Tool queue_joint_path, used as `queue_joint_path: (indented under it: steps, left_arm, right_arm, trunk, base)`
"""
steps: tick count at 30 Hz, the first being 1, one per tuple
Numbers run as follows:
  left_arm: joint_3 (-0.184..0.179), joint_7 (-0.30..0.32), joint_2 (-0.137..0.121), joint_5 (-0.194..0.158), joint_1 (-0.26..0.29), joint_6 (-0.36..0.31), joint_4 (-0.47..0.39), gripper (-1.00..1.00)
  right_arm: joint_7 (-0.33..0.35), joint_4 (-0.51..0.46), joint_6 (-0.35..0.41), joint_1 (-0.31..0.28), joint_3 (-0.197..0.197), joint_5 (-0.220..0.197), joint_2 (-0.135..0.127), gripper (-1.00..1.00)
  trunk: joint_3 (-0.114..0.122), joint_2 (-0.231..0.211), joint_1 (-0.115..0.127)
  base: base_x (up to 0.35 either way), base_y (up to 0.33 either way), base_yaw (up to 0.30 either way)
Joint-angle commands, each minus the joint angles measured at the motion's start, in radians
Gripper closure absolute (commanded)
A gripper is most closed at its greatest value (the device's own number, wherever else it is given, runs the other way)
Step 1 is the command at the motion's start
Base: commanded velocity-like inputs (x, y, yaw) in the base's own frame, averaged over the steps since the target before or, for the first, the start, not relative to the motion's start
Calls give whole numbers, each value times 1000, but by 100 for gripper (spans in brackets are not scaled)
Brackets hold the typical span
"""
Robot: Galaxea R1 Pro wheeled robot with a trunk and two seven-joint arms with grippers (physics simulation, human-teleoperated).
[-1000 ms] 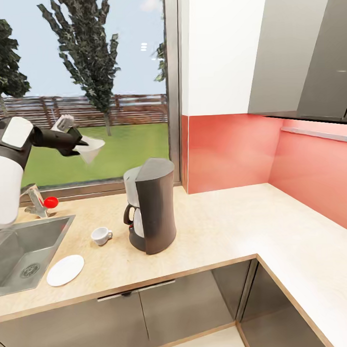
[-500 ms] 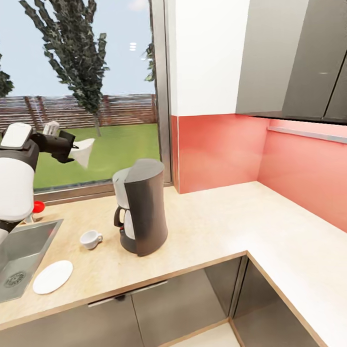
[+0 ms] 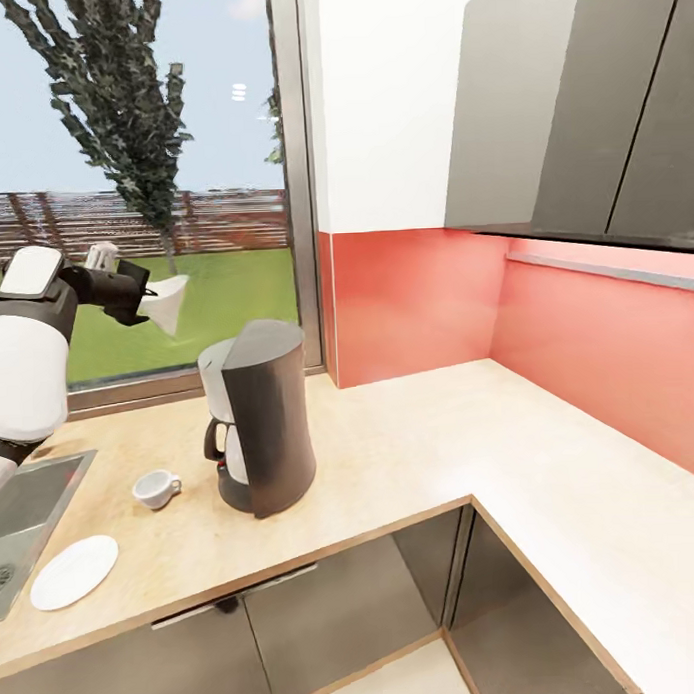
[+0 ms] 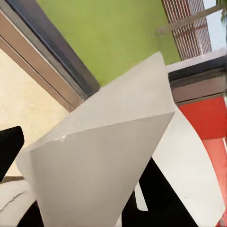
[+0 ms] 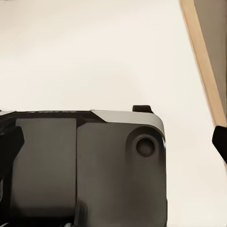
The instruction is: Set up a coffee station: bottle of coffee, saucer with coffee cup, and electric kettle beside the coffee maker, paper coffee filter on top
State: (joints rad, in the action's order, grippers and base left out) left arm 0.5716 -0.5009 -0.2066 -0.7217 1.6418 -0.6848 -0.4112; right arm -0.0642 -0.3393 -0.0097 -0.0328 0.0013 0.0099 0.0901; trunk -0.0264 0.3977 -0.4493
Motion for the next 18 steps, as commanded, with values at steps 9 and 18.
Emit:
queue_joint_path:
  steps: [9,18]
  left_arm:
    - [3,-3,-4,-10,1,-4,-1,100]
    - [-1,-2,-7,-17,1,-22,3,100]
  right_arm:
    - [-3,0,-1,-1,0,2,0,-100]
    - [-3,0,-16,-1,0,2,-1,-100]
  trunk:
    - [-2,2,-1]
    - [-2,2,-1]
  base:
    - [0,0,-275]
    - [0,0,-34]
